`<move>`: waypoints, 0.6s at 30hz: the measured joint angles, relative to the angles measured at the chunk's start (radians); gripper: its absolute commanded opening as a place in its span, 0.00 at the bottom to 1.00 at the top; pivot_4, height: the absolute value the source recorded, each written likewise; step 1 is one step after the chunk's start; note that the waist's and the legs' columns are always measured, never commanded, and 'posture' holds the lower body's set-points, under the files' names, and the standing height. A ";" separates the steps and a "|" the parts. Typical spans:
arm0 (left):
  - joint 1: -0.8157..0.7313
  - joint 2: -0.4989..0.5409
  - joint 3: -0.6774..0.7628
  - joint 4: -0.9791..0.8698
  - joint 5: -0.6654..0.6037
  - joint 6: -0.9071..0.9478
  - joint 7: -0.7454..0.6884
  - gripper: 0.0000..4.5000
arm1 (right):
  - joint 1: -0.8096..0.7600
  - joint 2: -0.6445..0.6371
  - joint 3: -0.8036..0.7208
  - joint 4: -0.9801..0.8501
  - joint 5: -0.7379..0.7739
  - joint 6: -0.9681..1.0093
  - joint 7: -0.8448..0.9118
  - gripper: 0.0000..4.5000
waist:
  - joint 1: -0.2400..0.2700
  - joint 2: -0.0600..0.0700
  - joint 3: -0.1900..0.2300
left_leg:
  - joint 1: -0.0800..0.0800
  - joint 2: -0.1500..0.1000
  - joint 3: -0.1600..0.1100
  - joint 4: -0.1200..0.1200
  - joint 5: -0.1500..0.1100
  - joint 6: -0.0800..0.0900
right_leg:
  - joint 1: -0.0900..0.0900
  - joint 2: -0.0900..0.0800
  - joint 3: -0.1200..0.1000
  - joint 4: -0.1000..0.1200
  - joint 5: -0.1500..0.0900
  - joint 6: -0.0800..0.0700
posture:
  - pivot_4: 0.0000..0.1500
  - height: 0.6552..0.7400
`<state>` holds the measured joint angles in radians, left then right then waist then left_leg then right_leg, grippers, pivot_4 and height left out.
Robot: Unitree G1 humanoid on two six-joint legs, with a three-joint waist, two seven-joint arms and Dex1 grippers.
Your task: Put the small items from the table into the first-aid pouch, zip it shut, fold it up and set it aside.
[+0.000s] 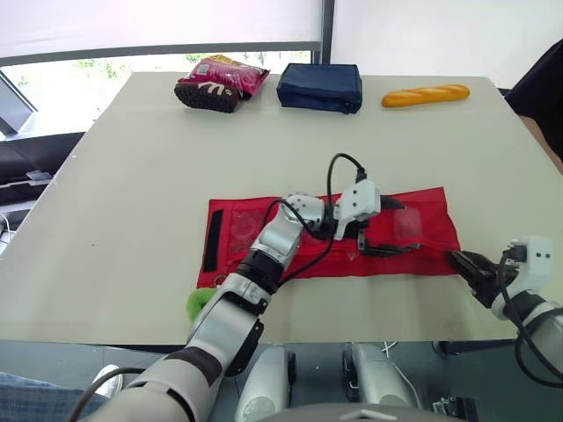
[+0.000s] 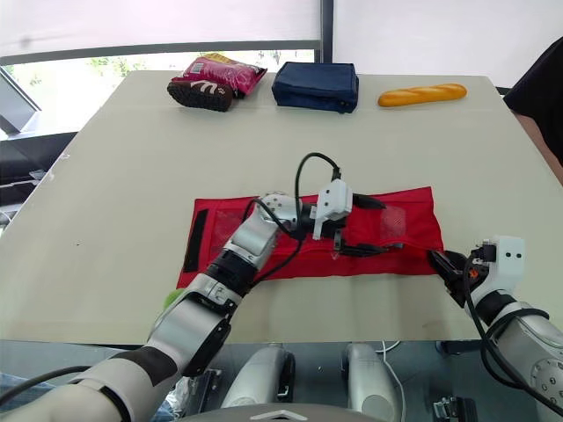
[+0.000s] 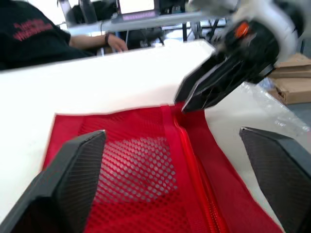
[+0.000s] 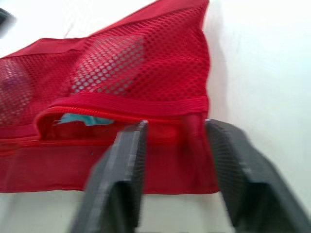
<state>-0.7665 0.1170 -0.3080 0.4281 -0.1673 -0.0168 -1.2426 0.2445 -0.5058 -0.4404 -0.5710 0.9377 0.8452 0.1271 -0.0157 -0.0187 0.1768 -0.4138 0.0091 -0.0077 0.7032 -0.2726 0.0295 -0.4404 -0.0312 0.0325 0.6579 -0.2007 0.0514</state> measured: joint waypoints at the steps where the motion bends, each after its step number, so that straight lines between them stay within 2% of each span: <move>1: 0.016 0.021 0.006 -0.033 -0.020 0.017 -0.019 1.00 | 0.000 -0.003 0.007 0.002 -0.015 -0.003 0.006 0.07 | -0.001 0.000 0.000 | 0.000 0.000 0.000 0.000 0.000 0.000 | 0.000 0.000 0.000 0.000 0.000 0.000 | 1.00 0.65; 2: 0.039 0.066 0.022 -0.084 -0.050 0.047 -0.044 1.00 | 0.002 -0.010 0.022 0.008 -0.044 -0.016 0.019 0.01 | -0.003 0.000 0.000 | 0.000 0.001 0.000 0.000 0.000 0.000 | 0.000 0.001 0.000 0.000 0.000 0.000 | 1.00 0.65; 4: 0.050 0.117 0.044 -0.122 -0.072 0.071 -0.060 1.00 | 0.003 -0.019 0.033 0.017 -0.073 -0.029 0.029 0.01 | 0.000 0.000 0.000 | 0.000 0.001 0.000 0.000 0.000 0.000 | 0.000 0.001 -0.001 0.000 -0.001 -0.002 | 1.00 0.65; 8: 0.110 0.284 0.110 -0.262 -0.127 0.123 -0.111 1.00 | 0.023 -0.078 0.037 0.035 -0.145 -0.071 0.113 0.01 | 0.002 0.001 0.000 | 0.000 0.001 0.000 0.000 0.000 0.000 | 0.000 0.000 0.000 0.000 -0.002 -0.003 | 1.00 0.65; 11: 0.153 0.349 0.127 -0.341 -0.164 0.153 -0.136 1.00 | 0.035 -0.105 0.031 0.046 -0.159 -0.085 0.178 0.19 | 0.007 0.000 0.000 | 0.000 0.001 0.000 0.000 0.000 0.000 | 0.000 -0.001 -0.001 0.000 -0.002 -0.003 | 1.00 0.65; 16: 0.197 0.455 0.182 -0.465 -0.256 0.229 -0.171 1.00 | 0.043 -0.123 0.024 0.079 -0.134 -0.061 0.251 0.73 | 0.005 0.000 0.000 | 0.000 0.001 0.000 0.000 0.000 0.000 | 0.000 -0.001 -0.001 0.000 -0.002 -0.004 | 1.00 0.65; 18: 0.211 0.497 0.200 -0.510 -0.293 0.255 -0.187 1.00 | 0.043 -0.130 0.022 0.100 -0.122 -0.041 0.272 0.75 | 0.004 0.000 0.000 | 0.000 0.001 0.000 0.000 0.000 0.000 | 0.000 -0.001 -0.001 0.000 -0.002 -0.004 | 1.00 0.65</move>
<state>-0.5554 0.6136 -0.1080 -0.0822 -0.4599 0.2382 -1.4295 0.2876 -0.6357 -0.4183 -0.4710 0.8156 0.8041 0.3994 -0.0114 -0.0183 0.1768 -0.4135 0.0105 -0.0073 0.7032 -0.2726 0.0294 -0.4403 -0.0326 0.0319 0.6576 -0.2029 0.0476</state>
